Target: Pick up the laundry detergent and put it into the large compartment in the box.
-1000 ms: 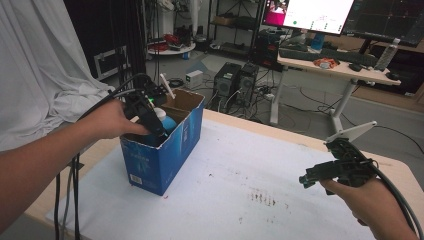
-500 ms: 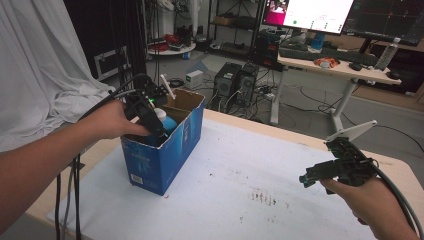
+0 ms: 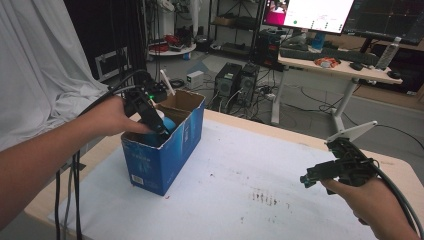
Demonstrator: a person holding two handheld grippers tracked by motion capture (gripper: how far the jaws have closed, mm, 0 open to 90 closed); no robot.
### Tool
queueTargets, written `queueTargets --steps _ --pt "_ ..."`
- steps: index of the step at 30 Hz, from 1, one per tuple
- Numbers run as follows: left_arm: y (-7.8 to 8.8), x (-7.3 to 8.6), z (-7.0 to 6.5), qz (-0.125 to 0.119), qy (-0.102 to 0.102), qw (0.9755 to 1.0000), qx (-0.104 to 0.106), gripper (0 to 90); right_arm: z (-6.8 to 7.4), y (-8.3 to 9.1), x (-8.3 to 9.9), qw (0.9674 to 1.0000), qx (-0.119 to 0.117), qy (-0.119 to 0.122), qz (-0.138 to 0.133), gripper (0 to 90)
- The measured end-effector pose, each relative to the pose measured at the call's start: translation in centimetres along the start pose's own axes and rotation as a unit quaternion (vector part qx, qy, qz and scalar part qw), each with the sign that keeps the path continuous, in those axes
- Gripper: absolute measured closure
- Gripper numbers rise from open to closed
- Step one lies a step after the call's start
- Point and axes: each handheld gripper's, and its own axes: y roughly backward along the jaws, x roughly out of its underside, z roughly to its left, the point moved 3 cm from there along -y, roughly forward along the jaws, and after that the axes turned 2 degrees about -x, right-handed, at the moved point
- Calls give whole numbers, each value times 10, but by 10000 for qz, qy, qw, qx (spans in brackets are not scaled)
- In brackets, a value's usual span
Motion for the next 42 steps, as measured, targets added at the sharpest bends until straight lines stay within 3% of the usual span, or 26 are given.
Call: queueTargets --steps 8,13,20,24,31,42 --pt "14 -8 0 10 -63 10000 69 305 3 -1 0 10000 -12 -7 23 50" --pt "27 -16 2 72 -43 10000 -6 304 0 0 0 10000 1 -17 4 50" --pt "55 -41 -5 -13 -100 9999 -53 284 -1 1 0 10000 -2 -53 11 50" --pt "69 -60 -16 -118 -95 9999 -57 265 0 1 0 10000 -11 -45 9 50" --pt "84 -92 -45 -178 -392 9991 -57 262 1 5 0 10000 -7 -55 -3 50" --pt "75 -135 -90 -147 -773 9969 33 262 0 18 3 9999 26 -87 -54 50"
